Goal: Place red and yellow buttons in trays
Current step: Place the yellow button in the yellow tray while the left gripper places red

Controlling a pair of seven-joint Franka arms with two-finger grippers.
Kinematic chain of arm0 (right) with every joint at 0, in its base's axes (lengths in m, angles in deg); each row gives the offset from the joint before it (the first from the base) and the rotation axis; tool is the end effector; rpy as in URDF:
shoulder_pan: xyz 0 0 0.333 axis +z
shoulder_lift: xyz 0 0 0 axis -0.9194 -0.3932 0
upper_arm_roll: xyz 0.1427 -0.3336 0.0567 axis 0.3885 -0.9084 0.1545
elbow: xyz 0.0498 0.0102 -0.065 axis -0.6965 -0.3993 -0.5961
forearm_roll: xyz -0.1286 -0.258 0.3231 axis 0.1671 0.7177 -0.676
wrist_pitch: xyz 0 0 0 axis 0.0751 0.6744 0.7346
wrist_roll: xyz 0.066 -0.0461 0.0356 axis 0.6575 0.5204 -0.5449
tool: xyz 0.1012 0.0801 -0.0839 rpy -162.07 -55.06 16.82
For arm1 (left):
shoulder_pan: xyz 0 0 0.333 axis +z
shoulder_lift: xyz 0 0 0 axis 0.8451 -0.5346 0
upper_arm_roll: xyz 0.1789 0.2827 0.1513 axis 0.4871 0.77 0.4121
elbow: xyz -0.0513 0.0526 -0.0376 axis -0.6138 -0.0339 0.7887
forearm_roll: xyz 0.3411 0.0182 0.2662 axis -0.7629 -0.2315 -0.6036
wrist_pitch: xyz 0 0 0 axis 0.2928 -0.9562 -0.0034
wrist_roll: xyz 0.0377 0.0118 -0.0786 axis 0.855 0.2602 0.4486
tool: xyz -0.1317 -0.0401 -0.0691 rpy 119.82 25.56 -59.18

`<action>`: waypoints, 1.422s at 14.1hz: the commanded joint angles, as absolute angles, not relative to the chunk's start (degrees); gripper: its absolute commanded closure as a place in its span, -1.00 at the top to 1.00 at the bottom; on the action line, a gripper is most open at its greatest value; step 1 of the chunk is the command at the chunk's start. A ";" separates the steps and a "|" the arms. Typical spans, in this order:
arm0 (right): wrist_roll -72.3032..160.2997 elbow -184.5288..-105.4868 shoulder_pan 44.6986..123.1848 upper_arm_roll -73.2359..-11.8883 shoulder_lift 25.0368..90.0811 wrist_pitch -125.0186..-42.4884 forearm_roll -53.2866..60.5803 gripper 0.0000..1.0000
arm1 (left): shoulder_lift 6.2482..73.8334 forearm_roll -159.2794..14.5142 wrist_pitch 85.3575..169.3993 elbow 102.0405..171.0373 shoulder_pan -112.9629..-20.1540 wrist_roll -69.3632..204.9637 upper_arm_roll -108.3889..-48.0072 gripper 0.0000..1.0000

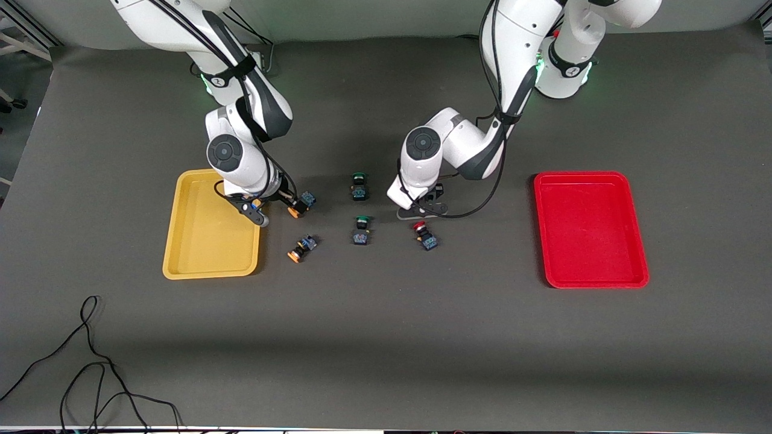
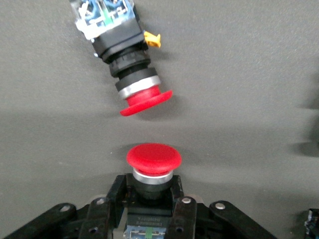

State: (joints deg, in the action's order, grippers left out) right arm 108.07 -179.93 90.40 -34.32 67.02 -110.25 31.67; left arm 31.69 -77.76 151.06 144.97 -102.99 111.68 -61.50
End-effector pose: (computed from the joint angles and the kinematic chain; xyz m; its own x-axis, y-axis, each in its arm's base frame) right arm 0.4799 0.2432 0.1917 0.7564 -0.6396 -0.1372 -0.6402 -0.7669 0.0452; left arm 0.4674 -0.5009 0.1517 0.9919 0.1135 -0.0576 0.1145 -0.9933 0.0151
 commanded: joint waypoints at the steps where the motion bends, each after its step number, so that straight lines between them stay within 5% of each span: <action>1: 108.97 -179.76 91.19 -34.48 64.16 -114.63 31.09 1.00 | 34.89 -77.42 138.68 139.16 -101.73 112.33 -60.84 -0.80; 3: 108.36 -179.58 91.19 -34.48 62.75 -116.13 31.18 1.00 | 38.31 -76.90 132.05 136.15 -97.78 110.58 -61.45 -0.80; 7: 108.44 -179.67 94.27 -34.74 60.28 -119.30 31.00 0.96 | 46.22 -74.61 127.91 140.69 -90.06 100.84 -61.28 -0.80; 13: 107.40 -179.67 94.18 -35.00 60.63 -118.43 31.00 -0.12 | 55.73 -76.45 122.98 152.92 -71.43 80.91 -60.84 -0.79; 16: 106.25 -179.49 94.09 -36.41 63.17 -115.63 31.00 -0.52 | 54.24 -78.46 128.04 157.65 -64.91 72.00 -60.84 -0.75; 20: 105.81 -176.87 94.09 -40.53 74.40 -101.07 31.00 -0.53 | 47.93 -79.88 145.98 165.06 -63.22 71.19 -60.75 -0.74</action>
